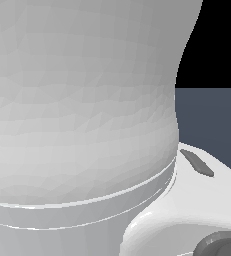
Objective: Insert the peg into the horizontal hole in a box.
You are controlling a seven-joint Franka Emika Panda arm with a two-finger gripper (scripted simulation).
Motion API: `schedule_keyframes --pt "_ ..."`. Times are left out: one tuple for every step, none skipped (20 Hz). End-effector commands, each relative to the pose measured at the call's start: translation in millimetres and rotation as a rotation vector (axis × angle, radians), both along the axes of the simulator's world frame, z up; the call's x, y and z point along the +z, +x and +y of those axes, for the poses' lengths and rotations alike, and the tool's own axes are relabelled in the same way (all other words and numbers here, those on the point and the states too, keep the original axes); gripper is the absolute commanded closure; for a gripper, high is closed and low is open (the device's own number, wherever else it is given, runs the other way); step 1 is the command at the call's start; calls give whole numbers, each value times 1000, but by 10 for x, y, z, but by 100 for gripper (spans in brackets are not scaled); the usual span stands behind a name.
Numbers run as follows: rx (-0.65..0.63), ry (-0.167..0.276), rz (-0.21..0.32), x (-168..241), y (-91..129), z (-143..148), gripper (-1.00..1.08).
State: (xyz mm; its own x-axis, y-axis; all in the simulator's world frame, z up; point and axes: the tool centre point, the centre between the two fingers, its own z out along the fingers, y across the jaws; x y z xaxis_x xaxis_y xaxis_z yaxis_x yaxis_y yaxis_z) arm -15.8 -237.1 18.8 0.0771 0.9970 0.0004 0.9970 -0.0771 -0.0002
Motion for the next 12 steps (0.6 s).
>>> schedule_keyframes --pt "0 0 0 -1 0 -2 108" --pt "0 0 0 -1 0 -2 108" --pt "0 0 0 -1 0 -2 108" --pt "0 0 0 0 0 0 108" --pt "0 0 0 1 0 3 108" --pt "0 0 0 5 0 13 108" --pt "0 0 0 10 -1 29 108" --pt "0 0 0 17 -3 49 108" --pt "0 0 0 27 -4 78 108" --pt "-1 0 0 39 -8 109 108" --pt "-2 0 0 53 -11 148 108" --pt "-2 0 0 71 -15 196 108"
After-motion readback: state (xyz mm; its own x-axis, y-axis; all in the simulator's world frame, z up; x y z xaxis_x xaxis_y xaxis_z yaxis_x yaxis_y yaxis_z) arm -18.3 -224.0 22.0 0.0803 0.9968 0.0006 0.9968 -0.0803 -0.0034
